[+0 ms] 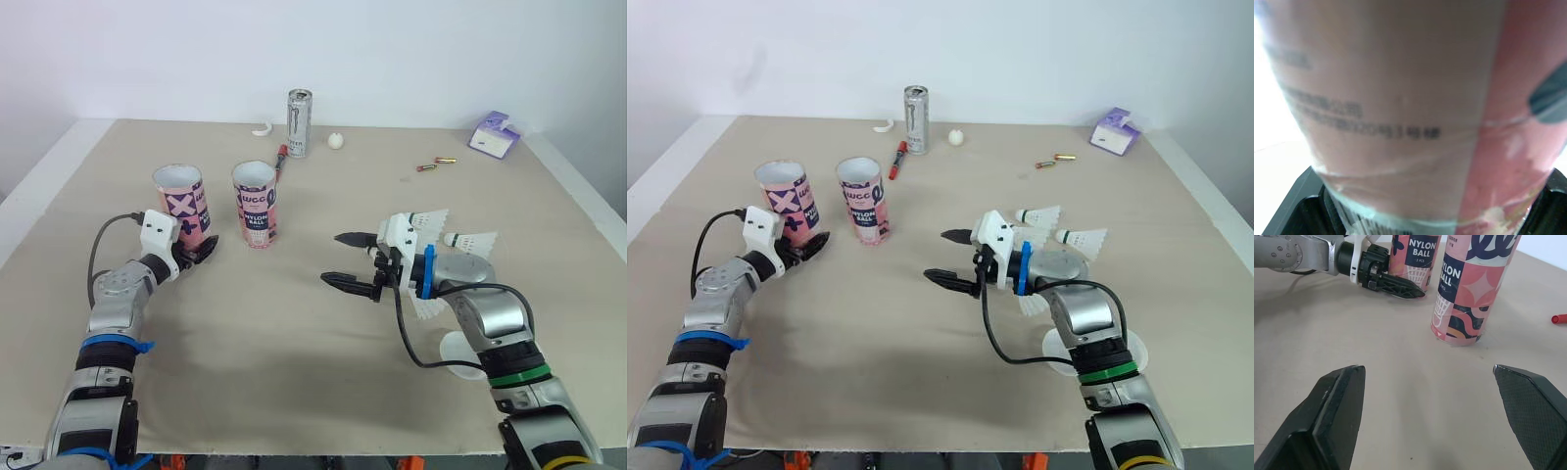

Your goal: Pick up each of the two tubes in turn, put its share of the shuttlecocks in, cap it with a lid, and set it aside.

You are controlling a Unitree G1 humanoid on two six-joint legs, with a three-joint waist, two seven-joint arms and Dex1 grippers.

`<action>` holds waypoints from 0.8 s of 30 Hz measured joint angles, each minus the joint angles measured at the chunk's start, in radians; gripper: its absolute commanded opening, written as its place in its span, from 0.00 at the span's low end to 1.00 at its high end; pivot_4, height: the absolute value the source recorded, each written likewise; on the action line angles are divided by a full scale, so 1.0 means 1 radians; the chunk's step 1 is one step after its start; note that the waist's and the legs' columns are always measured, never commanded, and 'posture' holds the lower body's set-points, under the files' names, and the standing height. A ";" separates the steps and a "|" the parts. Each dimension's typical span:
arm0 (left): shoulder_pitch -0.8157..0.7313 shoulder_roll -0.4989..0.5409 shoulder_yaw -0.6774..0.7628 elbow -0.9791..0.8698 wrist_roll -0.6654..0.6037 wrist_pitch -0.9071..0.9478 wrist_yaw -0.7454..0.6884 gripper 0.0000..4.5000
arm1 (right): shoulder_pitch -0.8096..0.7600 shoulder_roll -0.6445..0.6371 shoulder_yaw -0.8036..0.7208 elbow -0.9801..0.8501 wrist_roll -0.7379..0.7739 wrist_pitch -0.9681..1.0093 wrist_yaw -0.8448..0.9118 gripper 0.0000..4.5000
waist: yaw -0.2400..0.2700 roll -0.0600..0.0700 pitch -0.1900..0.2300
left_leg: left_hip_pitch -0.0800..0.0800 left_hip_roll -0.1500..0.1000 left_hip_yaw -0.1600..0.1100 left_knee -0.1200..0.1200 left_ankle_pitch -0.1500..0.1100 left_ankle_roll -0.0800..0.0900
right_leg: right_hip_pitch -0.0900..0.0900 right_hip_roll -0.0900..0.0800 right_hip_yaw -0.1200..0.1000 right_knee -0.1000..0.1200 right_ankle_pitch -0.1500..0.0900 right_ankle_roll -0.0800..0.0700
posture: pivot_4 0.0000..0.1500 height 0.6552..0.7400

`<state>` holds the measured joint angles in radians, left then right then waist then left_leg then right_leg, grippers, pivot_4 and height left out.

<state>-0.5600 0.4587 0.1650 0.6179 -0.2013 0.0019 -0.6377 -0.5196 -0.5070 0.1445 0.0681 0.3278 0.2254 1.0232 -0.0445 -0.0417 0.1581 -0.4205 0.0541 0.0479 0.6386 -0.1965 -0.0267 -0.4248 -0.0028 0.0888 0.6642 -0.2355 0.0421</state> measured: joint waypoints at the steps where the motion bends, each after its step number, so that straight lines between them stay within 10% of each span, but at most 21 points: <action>1: 0.001 0.000 0.000 0.000 0.001 -0.005 0.002 0.84 | 0.003 -0.002 0.000 -0.007 0.000 0.003 0.000 1.00 | 0.000 0.000 0.000 | 0.000 0.000 0.000 0.000 0.000 0.000 | 0.000 0.000 0.000 0.000 0.000 0.000 | 1.00 1.00; 24: 0.308 0.202 -0.079 -0.550 -0.090 0.068 -0.354 0.84 | 0.309 -0.079 -0.159 -0.418 0.149 0.151 -0.086 1.00 | 0.001 0.001 0.000 | -0.001 0.001 0.000 0.000 0.000 0.000 | -0.001 -0.002 -0.002 0.000 -0.003 0.002 | 1.00 1.00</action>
<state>-0.2517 0.6611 0.0860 0.0684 -0.2913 0.0703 -0.9920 -0.2109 -0.5858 -0.0144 -0.3502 0.4764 0.3768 0.9374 -0.0432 -0.0412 0.1585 -0.4215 0.0547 0.0478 0.6389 -0.1966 -0.0269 -0.4257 -0.0049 0.0867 0.6642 -0.2381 0.0438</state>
